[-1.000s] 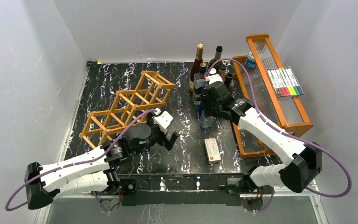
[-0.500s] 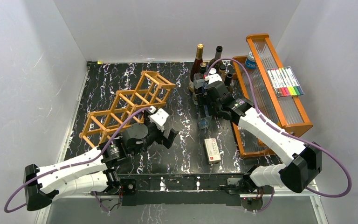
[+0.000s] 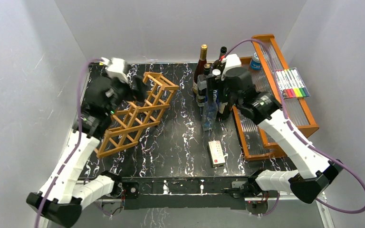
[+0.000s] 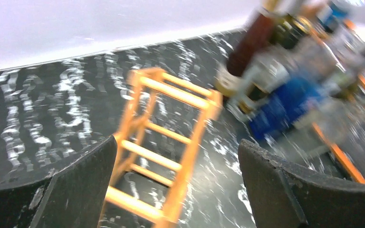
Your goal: Take the wine bottle off the wine rack
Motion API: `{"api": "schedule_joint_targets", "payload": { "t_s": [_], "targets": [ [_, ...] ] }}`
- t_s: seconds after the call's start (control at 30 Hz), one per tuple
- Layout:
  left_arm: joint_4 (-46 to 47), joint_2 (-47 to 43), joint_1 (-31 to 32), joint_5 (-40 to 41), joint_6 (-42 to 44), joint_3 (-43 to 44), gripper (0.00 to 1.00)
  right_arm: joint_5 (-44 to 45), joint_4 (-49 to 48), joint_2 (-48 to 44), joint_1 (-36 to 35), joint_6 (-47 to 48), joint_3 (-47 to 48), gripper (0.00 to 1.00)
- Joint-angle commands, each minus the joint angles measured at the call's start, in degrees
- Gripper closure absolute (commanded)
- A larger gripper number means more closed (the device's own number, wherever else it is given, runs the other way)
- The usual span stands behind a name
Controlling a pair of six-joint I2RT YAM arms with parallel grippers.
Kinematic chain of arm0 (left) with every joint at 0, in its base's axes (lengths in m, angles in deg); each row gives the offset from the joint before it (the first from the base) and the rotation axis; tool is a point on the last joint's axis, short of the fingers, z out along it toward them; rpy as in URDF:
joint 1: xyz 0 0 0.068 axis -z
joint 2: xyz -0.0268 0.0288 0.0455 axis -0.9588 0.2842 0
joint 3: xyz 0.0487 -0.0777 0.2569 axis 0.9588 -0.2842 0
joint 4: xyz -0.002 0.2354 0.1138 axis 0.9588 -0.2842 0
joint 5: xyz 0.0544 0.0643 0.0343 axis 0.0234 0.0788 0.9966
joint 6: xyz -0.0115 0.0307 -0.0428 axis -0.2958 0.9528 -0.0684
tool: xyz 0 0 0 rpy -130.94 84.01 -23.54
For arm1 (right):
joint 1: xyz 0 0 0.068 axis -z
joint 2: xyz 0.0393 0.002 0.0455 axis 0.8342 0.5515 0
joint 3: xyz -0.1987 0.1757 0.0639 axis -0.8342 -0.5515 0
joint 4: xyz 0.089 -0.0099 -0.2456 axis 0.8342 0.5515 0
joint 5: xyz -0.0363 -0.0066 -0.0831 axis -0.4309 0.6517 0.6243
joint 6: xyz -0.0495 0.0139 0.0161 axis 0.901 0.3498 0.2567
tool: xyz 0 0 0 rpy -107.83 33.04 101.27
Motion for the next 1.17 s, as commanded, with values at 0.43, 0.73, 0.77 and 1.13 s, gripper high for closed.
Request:
{"api": "schedule_joint_targets", "payload": {
  "t_s": [0.43, 0.73, 0.77, 1.13],
  "targets": [
    [-8.9, 0.6, -19.4, -5.0, 2.1, 27.0, 0.02, 4.2, 0.3, -2.9, 7.6, 4.9, 26.1, 0.02],
    [-5.7, -2.3, -18.3, -9.0, 5.7, 29.9, 0.02, 3.9, -8.4, -10.5, 7.6, 10.3, 23.0, 0.02],
    [-6.0, -2.0, -17.7, -8.7, 6.3, 30.8, 0.02, 4.2, -8.5, -10.6, 7.6, 10.4, 22.9, 0.02],
    [-5.4, -2.5, -13.3, -7.2, 8.7, 29.6, 0.02, 5.5, -8.3, -13.9, 7.6, 9.0, 21.8, 0.02]
  ]
}}
